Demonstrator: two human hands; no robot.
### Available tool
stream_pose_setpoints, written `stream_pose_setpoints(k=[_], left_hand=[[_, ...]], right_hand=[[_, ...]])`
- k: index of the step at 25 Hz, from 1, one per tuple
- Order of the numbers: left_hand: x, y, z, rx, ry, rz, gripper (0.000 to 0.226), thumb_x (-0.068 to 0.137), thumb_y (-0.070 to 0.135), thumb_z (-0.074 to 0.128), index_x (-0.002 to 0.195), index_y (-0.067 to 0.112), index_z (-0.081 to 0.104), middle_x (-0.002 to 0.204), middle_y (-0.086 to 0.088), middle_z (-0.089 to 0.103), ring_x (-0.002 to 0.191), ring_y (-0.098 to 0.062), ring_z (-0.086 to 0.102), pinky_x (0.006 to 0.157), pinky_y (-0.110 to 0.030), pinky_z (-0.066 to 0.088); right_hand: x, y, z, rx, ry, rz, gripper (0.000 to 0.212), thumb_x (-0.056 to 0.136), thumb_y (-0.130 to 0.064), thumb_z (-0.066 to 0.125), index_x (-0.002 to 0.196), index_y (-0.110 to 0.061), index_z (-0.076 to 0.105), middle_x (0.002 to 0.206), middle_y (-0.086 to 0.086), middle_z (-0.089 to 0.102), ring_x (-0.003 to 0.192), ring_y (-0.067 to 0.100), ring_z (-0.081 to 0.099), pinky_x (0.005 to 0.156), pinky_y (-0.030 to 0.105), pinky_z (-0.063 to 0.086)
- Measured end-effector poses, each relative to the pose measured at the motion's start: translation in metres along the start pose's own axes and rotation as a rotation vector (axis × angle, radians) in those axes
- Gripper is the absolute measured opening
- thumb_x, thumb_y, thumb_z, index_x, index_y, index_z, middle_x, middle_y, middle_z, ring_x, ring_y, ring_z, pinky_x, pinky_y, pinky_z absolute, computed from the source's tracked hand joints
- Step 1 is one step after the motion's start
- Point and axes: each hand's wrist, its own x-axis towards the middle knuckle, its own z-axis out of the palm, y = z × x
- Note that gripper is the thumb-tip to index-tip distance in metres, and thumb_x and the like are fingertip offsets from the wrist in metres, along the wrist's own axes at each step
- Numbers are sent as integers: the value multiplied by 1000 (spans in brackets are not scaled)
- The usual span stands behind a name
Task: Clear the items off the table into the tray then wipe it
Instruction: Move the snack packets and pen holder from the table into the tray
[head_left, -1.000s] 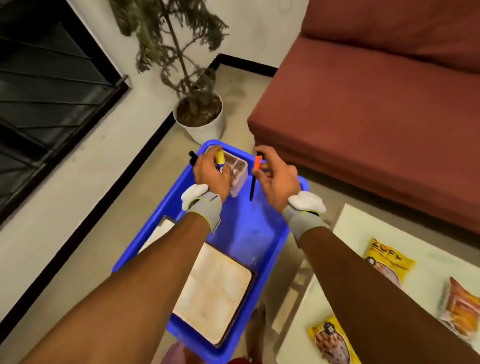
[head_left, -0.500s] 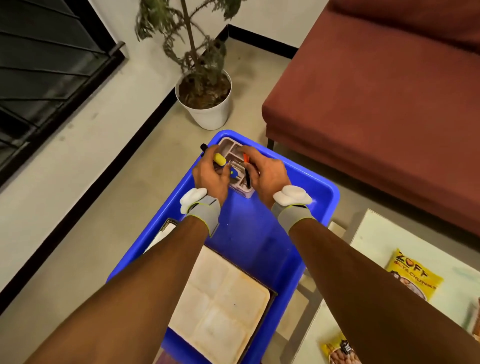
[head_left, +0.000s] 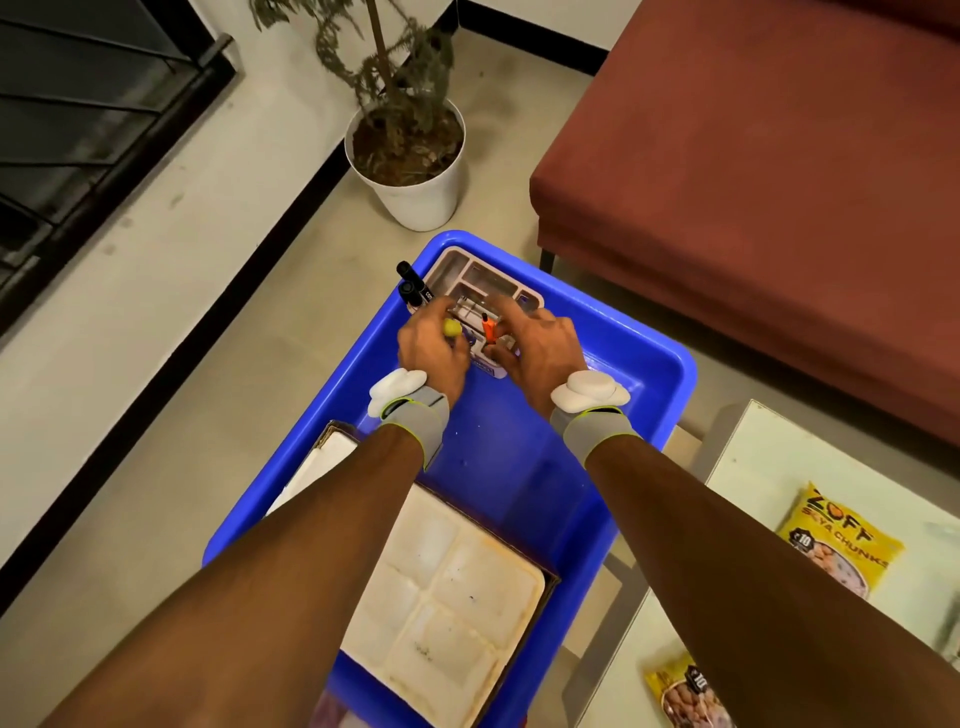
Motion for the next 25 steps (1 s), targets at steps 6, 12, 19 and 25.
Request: stream_pose_setpoints(k=[6,12,19,25], left_hand=[[-18,-1,-4,7,8,-49,36,82,5,59,118,8,57,114,-13,60,101,-26,58,81,-28,45],[-75,36,5,10,295,3,35,78,0,50,113,0,50,118,-20,48,99,-34,53,76,-41,44],[-153,118,65,49,89,434,41,78,8,56,116,11,43,124,-20,49,103,-35,48,77,-37,37],[-275,124,157,238,-401,495,43,75,23,54,115,13,41,119,-13,46,95,-35,52,74,-39,44]], right_hand=[[-17,5,3,-7,6,25,46,88,-31,60,130,-25,40,115,3,64,113,26,51,95,37,34],[-61,23,-15,99,108,120,46,91,-28,53,134,-25,36,119,-4,63,115,23,51,95,37,32],[-163,107,-54,81,269,316,36,91,-26,48,126,-24,44,112,-5,66,108,25,56,91,40,34],[-287,219,-75,-42,200,699,28,93,-29,45,120,-21,49,116,5,64,110,33,53,92,42,35]])
